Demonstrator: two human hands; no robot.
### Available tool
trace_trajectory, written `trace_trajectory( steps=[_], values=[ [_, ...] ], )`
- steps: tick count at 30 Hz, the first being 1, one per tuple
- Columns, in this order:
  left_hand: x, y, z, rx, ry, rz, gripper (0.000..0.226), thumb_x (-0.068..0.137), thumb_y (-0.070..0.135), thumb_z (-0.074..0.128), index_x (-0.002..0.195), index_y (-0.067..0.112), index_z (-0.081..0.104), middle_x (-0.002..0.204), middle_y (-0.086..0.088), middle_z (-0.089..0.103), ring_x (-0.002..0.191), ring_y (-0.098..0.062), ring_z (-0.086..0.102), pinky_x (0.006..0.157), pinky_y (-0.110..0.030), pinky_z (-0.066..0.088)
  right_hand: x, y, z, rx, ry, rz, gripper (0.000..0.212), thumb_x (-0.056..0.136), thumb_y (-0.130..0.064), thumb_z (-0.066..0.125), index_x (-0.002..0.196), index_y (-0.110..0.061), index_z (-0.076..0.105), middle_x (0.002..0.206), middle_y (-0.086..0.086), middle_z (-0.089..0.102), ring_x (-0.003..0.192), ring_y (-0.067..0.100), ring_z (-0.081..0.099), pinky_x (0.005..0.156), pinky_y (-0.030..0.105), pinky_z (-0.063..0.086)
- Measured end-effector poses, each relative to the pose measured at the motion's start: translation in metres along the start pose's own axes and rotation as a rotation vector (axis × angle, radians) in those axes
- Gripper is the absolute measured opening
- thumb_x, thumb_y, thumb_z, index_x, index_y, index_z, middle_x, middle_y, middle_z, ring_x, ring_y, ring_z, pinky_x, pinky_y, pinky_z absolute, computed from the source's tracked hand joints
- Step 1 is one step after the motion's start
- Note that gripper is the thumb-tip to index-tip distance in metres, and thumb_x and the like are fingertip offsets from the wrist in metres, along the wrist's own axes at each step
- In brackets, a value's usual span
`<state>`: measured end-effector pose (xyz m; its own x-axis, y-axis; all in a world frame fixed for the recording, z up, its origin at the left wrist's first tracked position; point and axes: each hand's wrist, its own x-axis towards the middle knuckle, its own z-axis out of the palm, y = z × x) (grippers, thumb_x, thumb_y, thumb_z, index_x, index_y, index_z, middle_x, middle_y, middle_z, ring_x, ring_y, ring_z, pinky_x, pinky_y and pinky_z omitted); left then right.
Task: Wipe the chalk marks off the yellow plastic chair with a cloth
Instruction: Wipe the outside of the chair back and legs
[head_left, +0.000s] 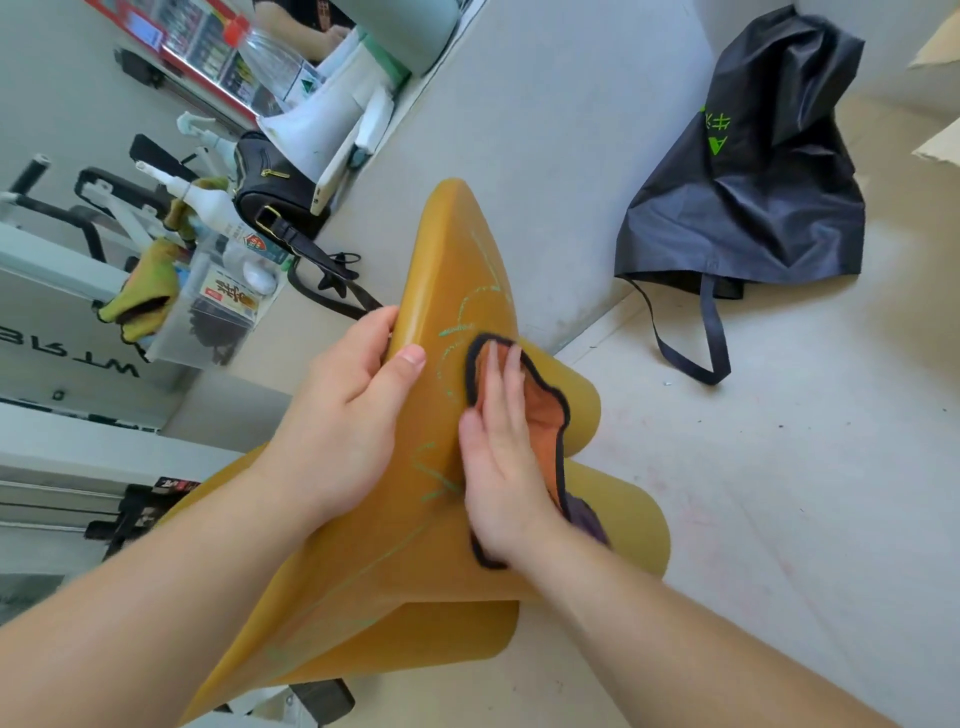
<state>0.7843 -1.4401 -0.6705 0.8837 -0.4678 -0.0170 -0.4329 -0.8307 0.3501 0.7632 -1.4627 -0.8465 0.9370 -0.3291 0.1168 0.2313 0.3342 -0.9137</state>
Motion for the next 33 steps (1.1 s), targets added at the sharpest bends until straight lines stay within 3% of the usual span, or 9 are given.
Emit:
trace_trajectory(
  steps=[3, 6, 8, 11, 15, 19, 23, 28, 33],
  values=[
    [-0.001, 0.002, 0.001, -0.01, -0.009, -0.007, 0.031, 0.096, 0.036, 0.043, 0.119, 0.027, 0.062, 0.105, 0.003, 0.069, 0.098, -0.017, 0.064, 0.085, -0.037, 0.05, 0.073, -0.007, -0.025, 0.121, 0.074, 0.088, 0.049, 0.111, -0.043, 0.022, 0.158, -0.048, 0.014, 0.172, -0.012, 0.003, 0.157, 0.005, -0.001, 0.129, 0.042, 0.004],
    [-0.001, 0.002, 0.0, -0.008, -0.017, -0.013, 0.031, 0.097, 0.038, 0.041, 0.118, 0.029, 0.062, 0.105, 0.004, 0.069, 0.098, -0.016, 0.065, 0.087, -0.045, 0.052, 0.106, -0.012, -0.035, 0.142, 0.04, 0.126, 0.049, 0.106, -0.058, 0.019, 0.155, -0.054, 0.024, 0.169, -0.019, 0.012, 0.155, -0.001, 0.007, 0.129, 0.043, 0.007],
    [-0.001, 0.003, 0.0, -0.017, -0.016, -0.015, 0.031, 0.097, 0.038, 0.041, 0.12, 0.033, 0.061, 0.107, 0.008, 0.07, 0.1, -0.013, 0.065, 0.09, -0.045, 0.053, 0.093, -0.015, -0.033, 0.134, 0.032, 0.099, 0.054, 0.103, -0.065, 0.017, 0.156, -0.056, 0.021, 0.17, -0.02, 0.008, 0.155, -0.001, 0.001, 0.129, 0.042, 0.002],
    [0.0, 0.0, 0.0, -0.037, -0.018, -0.015, 0.03, 0.097, 0.036, 0.042, 0.12, 0.033, 0.062, 0.108, 0.008, 0.071, 0.102, -0.015, 0.066, 0.092, -0.046, 0.052, 0.041, -0.016, -0.02, 0.105, 0.006, 0.099, 0.052, 0.108, -0.055, 0.016, 0.159, -0.05, 0.007, 0.17, -0.019, -0.008, 0.154, -0.002, -0.011, 0.123, 0.023, -0.013],
    [0.0, 0.001, 0.0, -0.026, -0.022, 0.012, 0.026, 0.098, 0.033, 0.042, 0.115, 0.039, 0.061, 0.109, 0.013, 0.07, 0.102, -0.009, 0.065, 0.086, -0.022, 0.051, -0.014, -0.013, 0.005, 0.058, -0.007, -0.005, 0.069, 0.091, -0.082, 0.007, 0.151, -0.053, -0.013, 0.166, -0.018, -0.026, 0.152, 0.0, -0.024, 0.128, 0.041, -0.006],
    [0.001, 0.003, 0.0, -0.047, -0.026, -0.004, 0.026, 0.097, 0.035, 0.043, 0.11, 0.051, 0.058, 0.109, 0.019, 0.07, 0.101, -0.004, 0.065, 0.084, -0.016, 0.05, 0.07, -0.012, -0.017, 0.11, 0.083, 0.083, 0.077, 0.088, -0.079, 0.011, 0.158, -0.047, 0.013, 0.172, -0.01, 0.003, 0.156, 0.003, -0.001, 0.129, 0.043, 0.006],
    [0.0, 0.002, 0.001, -0.083, -0.03, 0.001, 0.027, 0.098, 0.034, 0.042, 0.115, 0.046, 0.059, 0.11, 0.015, 0.07, 0.102, -0.006, 0.066, 0.082, -0.015, 0.051, 0.135, -0.023, -0.037, 0.199, -0.006, 0.125, 0.081, 0.076, -0.099, 0.017, 0.147, -0.064, 0.031, 0.167, -0.019, 0.023, 0.154, 0.004, 0.018, 0.127, 0.048, 0.015],
    [0.001, -0.001, 0.0, -0.095, -0.031, 0.009, 0.035, 0.098, 0.033, 0.042, 0.127, 0.036, 0.06, 0.115, 0.015, 0.07, 0.109, -0.006, 0.065, 0.092, -0.028, 0.052, 0.063, -0.02, -0.022, 0.029, 0.048, -0.021, 0.09, 0.082, -0.092, 0.006, 0.16, -0.047, 0.01, 0.172, -0.009, 0.0, 0.157, 0.008, -0.006, 0.128, 0.048, 0.002],
    [0.002, -0.004, 0.001, -0.091, -0.04, 0.032, 0.039, 0.098, 0.029, 0.042, 0.134, 0.031, 0.058, 0.122, 0.018, 0.068, 0.116, -0.004, 0.062, 0.097, -0.025, 0.048, 0.0, -0.015, -0.001, -0.017, -0.031, -0.047, 0.071, 0.085, -0.088, 0.004, 0.148, -0.058, -0.01, 0.167, -0.01, -0.028, 0.154, 0.011, -0.025, 0.126, 0.053, -0.003]
  ],
)
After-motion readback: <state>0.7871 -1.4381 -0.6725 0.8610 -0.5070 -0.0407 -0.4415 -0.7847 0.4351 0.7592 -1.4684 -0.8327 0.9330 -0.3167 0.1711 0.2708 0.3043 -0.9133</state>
